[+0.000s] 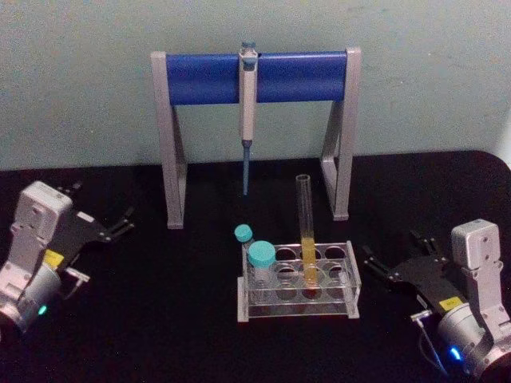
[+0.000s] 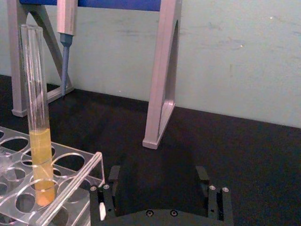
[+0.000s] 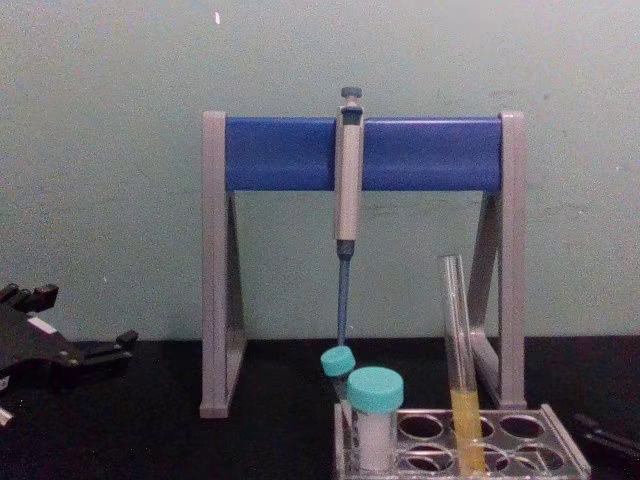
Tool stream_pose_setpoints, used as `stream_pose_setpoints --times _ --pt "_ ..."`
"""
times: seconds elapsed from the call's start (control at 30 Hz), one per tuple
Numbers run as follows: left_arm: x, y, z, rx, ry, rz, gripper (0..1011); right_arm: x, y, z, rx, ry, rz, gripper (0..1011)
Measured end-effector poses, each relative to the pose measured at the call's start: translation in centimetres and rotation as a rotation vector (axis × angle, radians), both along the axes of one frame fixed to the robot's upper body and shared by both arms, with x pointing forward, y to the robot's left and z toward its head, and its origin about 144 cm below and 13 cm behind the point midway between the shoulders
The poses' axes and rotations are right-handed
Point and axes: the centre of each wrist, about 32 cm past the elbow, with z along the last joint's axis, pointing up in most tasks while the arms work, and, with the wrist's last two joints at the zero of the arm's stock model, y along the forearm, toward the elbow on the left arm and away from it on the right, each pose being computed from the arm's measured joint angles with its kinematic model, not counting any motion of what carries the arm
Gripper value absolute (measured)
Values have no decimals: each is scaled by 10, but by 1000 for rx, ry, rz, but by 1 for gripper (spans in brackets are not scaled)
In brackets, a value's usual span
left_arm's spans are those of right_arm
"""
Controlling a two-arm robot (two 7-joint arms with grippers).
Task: Pick up the test tube from the test tube rack, shake it, then place it back into the test tube rack.
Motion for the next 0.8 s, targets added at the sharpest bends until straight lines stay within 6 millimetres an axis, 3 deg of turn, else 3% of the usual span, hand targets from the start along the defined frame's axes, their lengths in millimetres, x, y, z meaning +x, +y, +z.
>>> stream_pose_setpoints --times 0.8 --pt "0 0 0 0 0 0 1010 0 0 0 0 0 0 1000"
